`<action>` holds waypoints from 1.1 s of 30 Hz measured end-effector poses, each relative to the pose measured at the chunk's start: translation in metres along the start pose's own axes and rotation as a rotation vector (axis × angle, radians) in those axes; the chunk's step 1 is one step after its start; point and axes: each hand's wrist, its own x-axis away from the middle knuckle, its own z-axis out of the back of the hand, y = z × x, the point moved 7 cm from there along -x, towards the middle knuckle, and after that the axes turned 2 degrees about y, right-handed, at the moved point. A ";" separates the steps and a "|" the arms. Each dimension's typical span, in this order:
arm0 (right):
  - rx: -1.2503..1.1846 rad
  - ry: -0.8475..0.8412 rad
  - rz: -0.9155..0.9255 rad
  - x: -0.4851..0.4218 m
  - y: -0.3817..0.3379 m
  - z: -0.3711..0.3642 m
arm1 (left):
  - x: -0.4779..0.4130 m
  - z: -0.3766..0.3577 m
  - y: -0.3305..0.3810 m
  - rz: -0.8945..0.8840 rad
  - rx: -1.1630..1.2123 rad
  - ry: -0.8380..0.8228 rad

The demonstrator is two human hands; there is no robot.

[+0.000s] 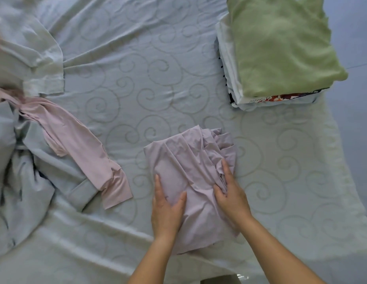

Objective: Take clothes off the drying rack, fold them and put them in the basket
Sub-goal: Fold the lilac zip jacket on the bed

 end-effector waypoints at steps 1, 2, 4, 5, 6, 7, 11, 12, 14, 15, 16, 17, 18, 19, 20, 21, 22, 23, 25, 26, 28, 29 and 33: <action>-0.016 -0.024 0.036 0.001 -0.003 -0.001 | 0.002 -0.002 -0.001 -0.001 0.036 -0.024; -0.019 -0.057 0.082 0.001 -0.008 -0.002 | 0.004 -0.004 -0.001 -0.017 0.048 -0.056; 0.011 -0.123 0.171 0.000 -0.015 -0.006 | 0.009 -0.006 0.001 -0.069 0.074 -0.116; 0.025 -0.142 0.201 0.000 -0.017 -0.006 | 0.010 -0.006 0.003 -0.093 0.096 -0.136; 0.024 -0.148 0.216 -0.001 -0.019 -0.006 | 0.012 -0.005 0.008 -0.115 0.116 -0.149; 0.007 -0.147 0.216 -0.003 -0.021 -0.004 | 0.012 -0.003 0.014 -0.129 0.134 -0.154; -0.099 -0.086 0.231 -0.009 -0.039 0.018 | 0.013 0.017 0.054 -0.208 0.203 -0.094; -0.121 -0.066 0.251 -0.012 -0.048 0.027 | 0.014 0.024 0.068 -0.240 0.214 -0.069; -0.155 -0.029 0.305 -0.016 -0.070 0.051 | 0.014 0.038 0.096 -0.303 0.240 -0.021; -0.169 -0.007 0.342 -0.019 -0.084 0.065 | 0.012 0.047 0.112 -0.338 0.249 0.010; -0.183 0.019 0.383 -0.022 -0.099 0.081 | 0.011 0.055 0.131 -0.383 0.259 0.043; -0.201 0.047 0.424 -0.026 -0.113 0.098 | 0.010 0.063 0.151 -0.440 0.275 0.071; -0.222 0.078 0.464 -0.031 -0.126 0.117 | 0.009 0.069 0.174 -0.507 0.294 0.096; -0.240 0.117 0.509 -0.037 -0.139 0.138 | 0.007 0.074 0.198 -0.571 0.315 0.121; -0.252 0.159 0.558 -0.043 -0.150 0.160 | 0.005 0.077 0.222 -0.624 0.333 0.142; -0.260 0.203 0.601 -0.050 -0.161 0.183 | 0.002 0.079 0.246 -0.670 0.343 0.159; -0.266 0.244 0.632 -0.058 -0.170 0.206 | -0.002 0.079 0.273 -0.711 0.350 0.169; -0.269 0.282 0.647 -0.067 -0.177 0.229 | -0.008 0.078 0.298 -0.745 0.356 0.172; -0.276 0.340 0.639 -0.087 -0.186 0.271 | -0.021 0.068 0.344 -0.782 0.370 0.144; -0.274 0.369 0.631 -0.097 -0.189 0.290 | -0.028 0.062 0.366 -0.794 0.374 0.130; -0.264 0.406 0.588 -0.121 -0.190 0.320 | -0.041 0.047 0.401 -0.822 0.383 0.120; -0.260 0.407 0.550 -0.136 -0.186 0.329 | -0.049 0.038 0.412 -0.815 0.394 0.110; -0.056 0.280 0.281 -0.203 -0.136 0.330 | -0.097 -0.026 0.399 -0.512 0.288 -0.038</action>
